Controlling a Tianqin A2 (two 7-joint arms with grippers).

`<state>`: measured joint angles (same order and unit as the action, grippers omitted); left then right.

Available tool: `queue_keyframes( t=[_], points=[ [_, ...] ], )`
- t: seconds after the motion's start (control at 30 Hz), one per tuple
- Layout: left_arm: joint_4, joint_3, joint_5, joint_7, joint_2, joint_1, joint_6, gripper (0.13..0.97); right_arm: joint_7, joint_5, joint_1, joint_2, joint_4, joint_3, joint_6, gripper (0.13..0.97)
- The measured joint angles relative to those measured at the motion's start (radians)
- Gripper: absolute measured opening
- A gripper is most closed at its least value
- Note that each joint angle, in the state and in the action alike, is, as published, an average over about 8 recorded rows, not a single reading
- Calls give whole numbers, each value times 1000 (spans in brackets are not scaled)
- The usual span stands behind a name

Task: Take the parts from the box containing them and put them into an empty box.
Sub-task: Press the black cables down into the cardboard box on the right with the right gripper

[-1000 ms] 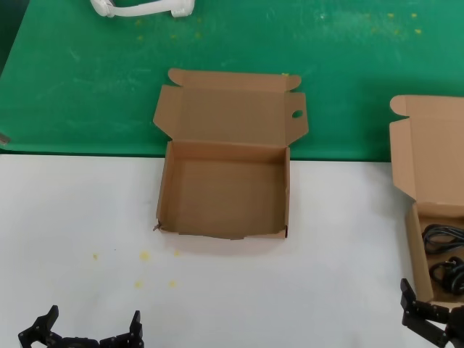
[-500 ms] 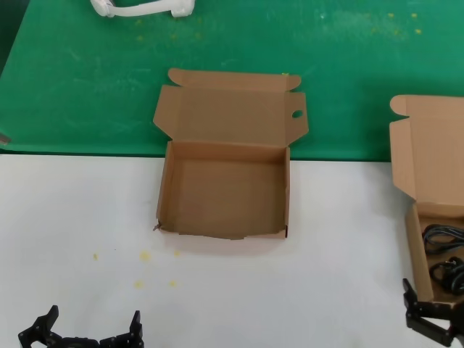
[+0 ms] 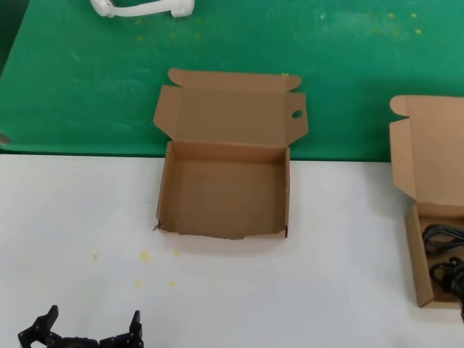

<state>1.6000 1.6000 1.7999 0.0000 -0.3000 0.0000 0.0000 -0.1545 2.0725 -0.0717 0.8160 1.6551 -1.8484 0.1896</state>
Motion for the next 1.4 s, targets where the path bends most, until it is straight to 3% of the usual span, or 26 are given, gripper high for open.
queue_keyframes(
  t=[0.33,0.8,1.2,1.4],
  points=[
    [0,0,0,0,0,0,0,966,-103,-18,-63,124,-72,-83,-11,966],
    [0,0,0,0,0,0,0,966,-234,-216,-313,145,-306,-237,-158,966],
    [0,0,0,0,0,0,0,966,-261,-413,-462,81,-464,-206,-338,966],
    [0,0,0,0,0,0,0,966,-193,-530,-508,77,-491,-206,-455,966]
  ],
)
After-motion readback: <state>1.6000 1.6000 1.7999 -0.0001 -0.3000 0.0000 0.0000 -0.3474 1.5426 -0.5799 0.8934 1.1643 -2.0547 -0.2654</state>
